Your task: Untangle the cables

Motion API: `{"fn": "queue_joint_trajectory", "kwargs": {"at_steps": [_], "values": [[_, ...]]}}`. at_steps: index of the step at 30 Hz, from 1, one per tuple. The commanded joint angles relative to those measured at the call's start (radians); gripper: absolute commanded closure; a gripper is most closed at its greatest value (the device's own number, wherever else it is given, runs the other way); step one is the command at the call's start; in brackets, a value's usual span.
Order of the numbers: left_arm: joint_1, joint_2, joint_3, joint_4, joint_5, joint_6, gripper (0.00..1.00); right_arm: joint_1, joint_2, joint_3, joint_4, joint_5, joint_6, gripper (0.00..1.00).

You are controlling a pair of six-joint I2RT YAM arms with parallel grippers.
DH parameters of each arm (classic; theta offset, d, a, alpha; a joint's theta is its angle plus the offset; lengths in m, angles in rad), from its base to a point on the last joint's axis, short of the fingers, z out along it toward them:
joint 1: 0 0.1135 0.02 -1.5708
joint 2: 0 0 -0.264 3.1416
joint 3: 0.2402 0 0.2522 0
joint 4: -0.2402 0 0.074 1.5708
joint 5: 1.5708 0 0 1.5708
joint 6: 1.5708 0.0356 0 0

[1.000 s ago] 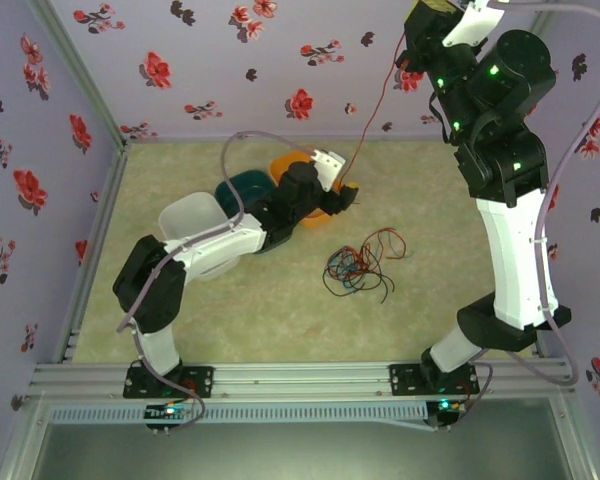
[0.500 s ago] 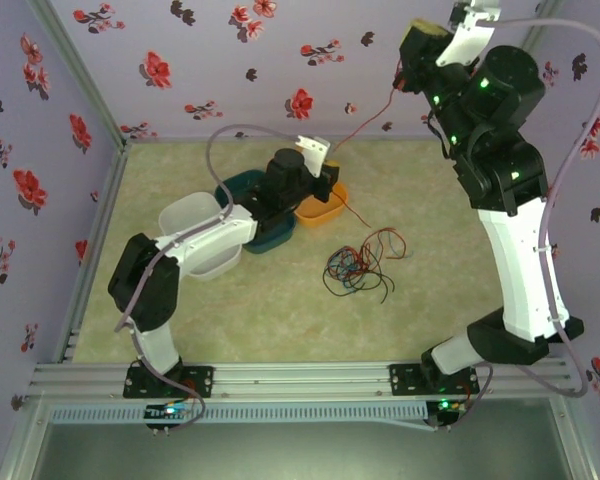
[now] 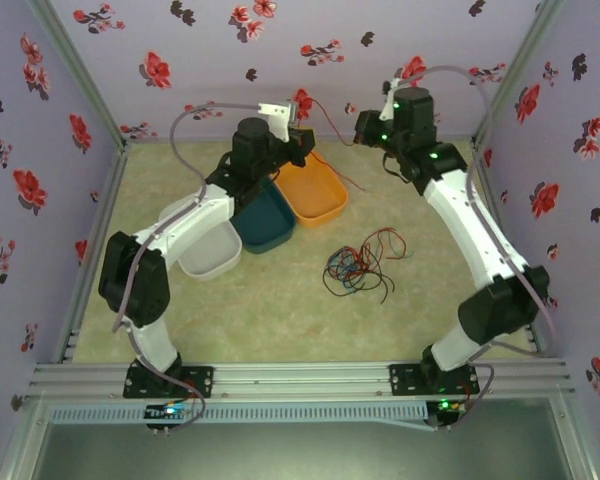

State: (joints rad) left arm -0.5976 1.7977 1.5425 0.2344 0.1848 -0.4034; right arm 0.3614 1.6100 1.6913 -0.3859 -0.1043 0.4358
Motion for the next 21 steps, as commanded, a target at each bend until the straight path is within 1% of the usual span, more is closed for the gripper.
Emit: {"fn": "queue_joint_trajectory", "kwargs": {"at_steps": [1,5,12,21], "values": [[0.030,0.076,0.083,-0.069,0.018,-0.030,1.00,-0.001,0.064,0.016,0.046,-0.086,0.056,1.00],[0.055,0.164,0.174,-0.143,0.015,-0.039,1.00,-0.003,0.157,0.034,0.045,-0.103,0.058,1.00],[0.066,0.291,0.293,-0.250,-0.033,0.017,1.00,-0.004,0.273,0.046,0.052,-0.121,0.070,1.00],[0.069,0.387,0.335,-0.300,-0.106,0.064,1.00,0.003,0.369,0.038,0.046,-0.161,0.076,1.00]]}}
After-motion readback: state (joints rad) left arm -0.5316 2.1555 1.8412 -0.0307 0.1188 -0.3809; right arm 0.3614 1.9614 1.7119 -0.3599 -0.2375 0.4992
